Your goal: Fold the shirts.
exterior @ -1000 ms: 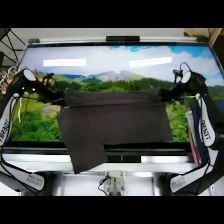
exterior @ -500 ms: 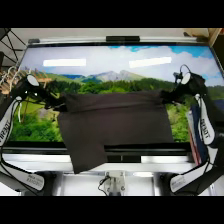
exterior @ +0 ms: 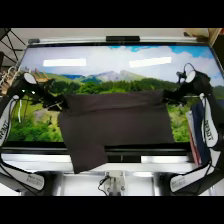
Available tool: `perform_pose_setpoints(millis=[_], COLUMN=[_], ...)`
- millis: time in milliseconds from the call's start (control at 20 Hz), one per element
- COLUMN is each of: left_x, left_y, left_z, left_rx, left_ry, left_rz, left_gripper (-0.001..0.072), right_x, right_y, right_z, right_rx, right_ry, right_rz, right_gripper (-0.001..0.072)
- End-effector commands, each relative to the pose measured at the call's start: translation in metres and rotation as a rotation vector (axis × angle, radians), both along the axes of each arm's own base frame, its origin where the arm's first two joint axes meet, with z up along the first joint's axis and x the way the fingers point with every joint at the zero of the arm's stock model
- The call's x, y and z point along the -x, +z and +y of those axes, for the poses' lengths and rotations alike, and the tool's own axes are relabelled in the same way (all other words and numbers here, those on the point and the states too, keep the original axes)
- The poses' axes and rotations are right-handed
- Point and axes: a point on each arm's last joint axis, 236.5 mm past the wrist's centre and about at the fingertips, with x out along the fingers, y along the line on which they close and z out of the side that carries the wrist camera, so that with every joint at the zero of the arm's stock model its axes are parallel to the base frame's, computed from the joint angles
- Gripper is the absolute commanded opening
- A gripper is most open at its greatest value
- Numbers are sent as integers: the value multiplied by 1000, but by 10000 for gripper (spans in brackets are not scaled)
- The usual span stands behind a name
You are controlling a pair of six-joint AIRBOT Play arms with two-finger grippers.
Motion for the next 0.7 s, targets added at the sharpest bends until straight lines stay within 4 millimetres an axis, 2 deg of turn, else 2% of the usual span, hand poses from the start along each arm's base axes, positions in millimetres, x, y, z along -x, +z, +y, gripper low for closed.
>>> perform_pose_setpoints(millis=[0,50,100,150,200,250,300,350,400,500,650], left_x=[10,26,48,73,103,133,164,188,208,229,234], left_y=[53,65,70,65,51,35,19,7,-4,-19,-31], left_z=[27,33,38,39,38,30,17,2,-11,-30,-40], left_rx=[10,15,18,21,24,45,79,119,148,197,221], left_ry=[29,11,10,40,88,128,159,163,181,215,237], left_rz=[-16,-16,-16,-9,8,36,58,66,73,69,71], left_gripper=[307,314,341,378,537,540,507,409,401,414,460], right_x=[43,60,76,88,100,110,116,121,124,127,125], right_y=[41,51,60,65,69,70,71,71,71,71,72], right_z=[-27,-43,-57,-65,-70,-69,-65,-62,-59,-55,-53], right_rx=[45,71,76,61,30,-8,-39,-60,-65,-77,-85], right_ry=[33,23,-1,-35,-68,-82,-87,-94,-97,-92,-94], right_rz=[88,121,140,145,138,131,123,113,106,103,97], right_gripper=[472,566,665,665,665,665,665,665,664,664,664])
